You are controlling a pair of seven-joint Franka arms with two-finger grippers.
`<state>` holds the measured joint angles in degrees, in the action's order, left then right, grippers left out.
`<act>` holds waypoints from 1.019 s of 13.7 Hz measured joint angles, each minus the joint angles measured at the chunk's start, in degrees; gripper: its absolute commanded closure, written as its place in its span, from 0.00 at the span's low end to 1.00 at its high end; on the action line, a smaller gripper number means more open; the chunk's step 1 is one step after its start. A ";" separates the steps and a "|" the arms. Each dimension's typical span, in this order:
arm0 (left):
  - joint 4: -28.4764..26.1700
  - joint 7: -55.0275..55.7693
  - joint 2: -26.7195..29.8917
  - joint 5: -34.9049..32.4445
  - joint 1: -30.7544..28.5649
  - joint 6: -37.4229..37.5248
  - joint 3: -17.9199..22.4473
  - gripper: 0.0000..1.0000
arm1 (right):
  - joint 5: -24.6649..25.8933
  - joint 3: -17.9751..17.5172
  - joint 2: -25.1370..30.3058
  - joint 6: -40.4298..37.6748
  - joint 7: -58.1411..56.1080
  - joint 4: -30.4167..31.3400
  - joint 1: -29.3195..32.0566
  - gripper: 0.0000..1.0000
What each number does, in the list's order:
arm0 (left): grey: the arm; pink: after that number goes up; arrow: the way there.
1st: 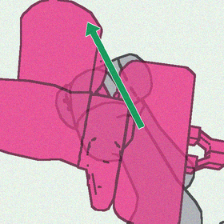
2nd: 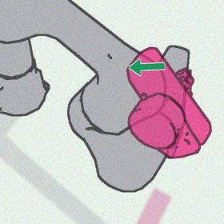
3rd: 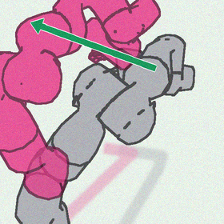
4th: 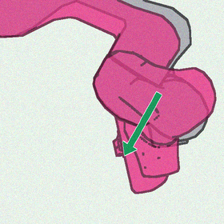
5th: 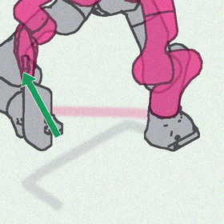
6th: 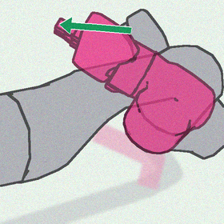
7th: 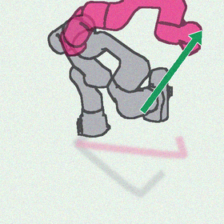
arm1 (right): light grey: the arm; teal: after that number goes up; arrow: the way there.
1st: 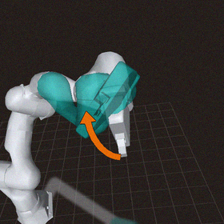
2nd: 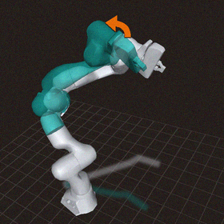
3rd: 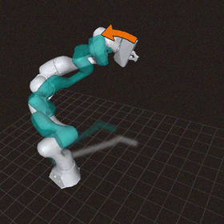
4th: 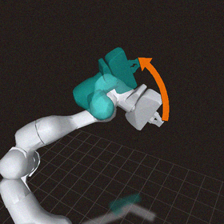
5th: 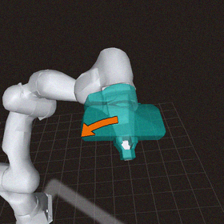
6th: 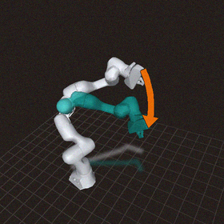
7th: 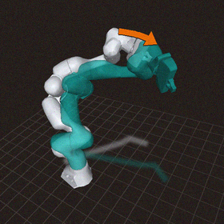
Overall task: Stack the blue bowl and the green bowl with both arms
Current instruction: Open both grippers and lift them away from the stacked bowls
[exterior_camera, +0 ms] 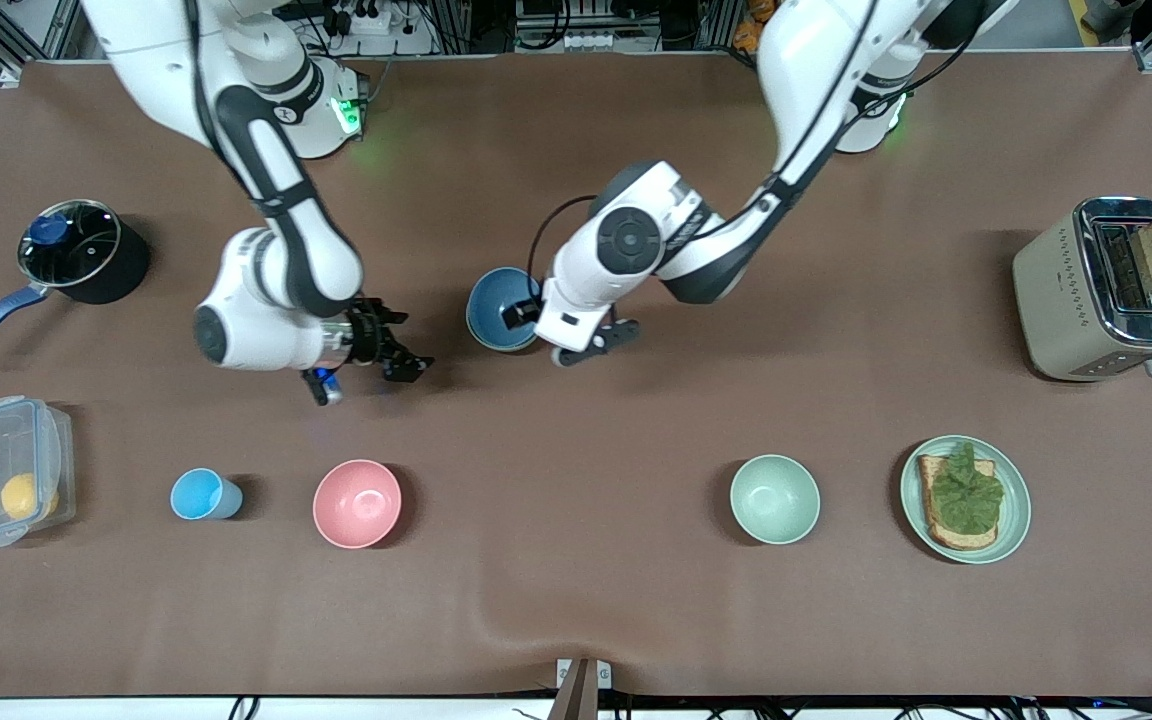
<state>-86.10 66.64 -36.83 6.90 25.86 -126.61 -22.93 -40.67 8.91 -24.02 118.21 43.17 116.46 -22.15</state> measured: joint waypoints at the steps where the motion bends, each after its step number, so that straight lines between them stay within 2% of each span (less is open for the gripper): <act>1: 0.06 0.00 1.40 -1.48 -1.68 1.28 0.12 0.00 | 1.66 1.40 0.20 -3.10 -0.02 -1.50 0.04 0.00; 4: 0.23 -0.53 4.27 -7.43 -7.51 5.78 0.29 0.00 | 7.45 5.21 0.27 -11.72 -0.02 -6.62 0.04 0.00; 6: 0.71 -3.93 4.89 -9.37 -11.38 8.83 0.40 0.00 | 9.42 7.08 0.27 -16.89 -0.03 -10.59 0.51 0.00; 8: 1.26 -9.15 5.02 -9.61 -15.31 11.18 0.56 0.00 | 10.85 7.46 0.27 -21.16 -0.65 -13.84 2.99 0.00; 10: 2.23 -15.24 5.30 -9.69 -19.45 13.79 0.66 0.00 | 14.93 7.51 0.27 -24.54 -5.26 -16.22 6.26 0.00; 14: 2.97 -28.70 7.79 -10.00 -29.20 19.33 0.74 0.00 | 20.92 7.47 0.28 -25.99 -17.01 -19.16 11.62 0.00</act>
<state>-83.13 37.94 -29.03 -3.10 -3.33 -107.28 -22.19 -19.75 16.38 -23.74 92.23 26.16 97.29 -10.53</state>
